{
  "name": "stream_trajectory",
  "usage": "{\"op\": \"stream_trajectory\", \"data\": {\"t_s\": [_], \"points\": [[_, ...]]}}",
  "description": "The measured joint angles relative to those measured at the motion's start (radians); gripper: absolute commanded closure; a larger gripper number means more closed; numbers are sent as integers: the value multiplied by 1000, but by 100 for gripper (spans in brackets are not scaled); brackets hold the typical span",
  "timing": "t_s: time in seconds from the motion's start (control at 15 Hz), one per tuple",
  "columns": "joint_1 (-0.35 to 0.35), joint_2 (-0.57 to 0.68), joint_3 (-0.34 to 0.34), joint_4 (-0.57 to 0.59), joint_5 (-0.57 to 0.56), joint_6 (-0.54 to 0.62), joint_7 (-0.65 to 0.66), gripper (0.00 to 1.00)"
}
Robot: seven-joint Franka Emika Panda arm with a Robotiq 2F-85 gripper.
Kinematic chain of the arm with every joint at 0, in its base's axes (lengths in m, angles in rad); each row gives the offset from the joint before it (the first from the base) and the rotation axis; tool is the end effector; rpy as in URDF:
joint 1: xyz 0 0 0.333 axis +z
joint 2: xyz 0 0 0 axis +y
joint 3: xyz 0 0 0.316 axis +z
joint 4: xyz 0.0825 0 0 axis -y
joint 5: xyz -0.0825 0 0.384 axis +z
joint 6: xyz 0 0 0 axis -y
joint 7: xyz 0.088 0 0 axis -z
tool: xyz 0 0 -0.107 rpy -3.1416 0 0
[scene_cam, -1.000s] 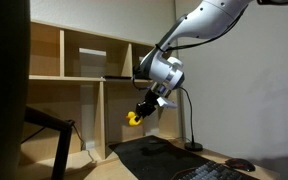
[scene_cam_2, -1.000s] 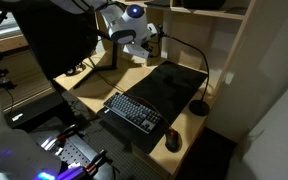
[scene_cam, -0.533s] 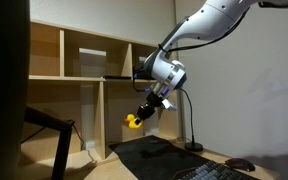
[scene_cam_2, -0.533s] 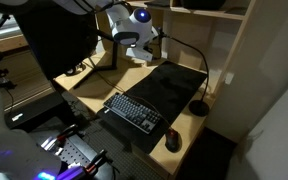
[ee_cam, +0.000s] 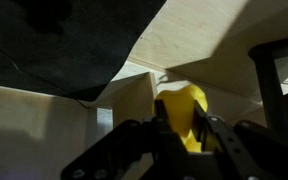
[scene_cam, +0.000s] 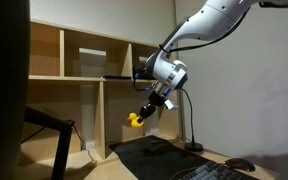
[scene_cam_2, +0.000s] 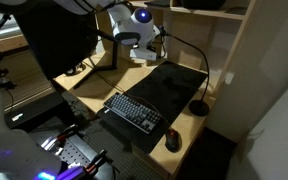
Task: Pick the duck from the top cabinet and put it on the desk
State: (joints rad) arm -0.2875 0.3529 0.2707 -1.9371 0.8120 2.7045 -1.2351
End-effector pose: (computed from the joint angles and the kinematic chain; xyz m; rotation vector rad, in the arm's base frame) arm 0.6451 -0.0473 0.3448 -2.6694 -0.6860 -0.9084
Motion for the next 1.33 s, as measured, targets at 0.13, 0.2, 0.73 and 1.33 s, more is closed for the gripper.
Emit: {"op": "stream_trajectory", "data": {"t_s": [0.13, 0.2, 0.73, 1.33], "points": [[-1, 0, 0, 0, -2, -38, -3, 93], [2, 0, -6, 0, 0, -55, -10, 93], [24, 2, -21, 15, 169, -14, -142, 59], [21, 5, -1, 24, 322, 51, -247, 0]]}}
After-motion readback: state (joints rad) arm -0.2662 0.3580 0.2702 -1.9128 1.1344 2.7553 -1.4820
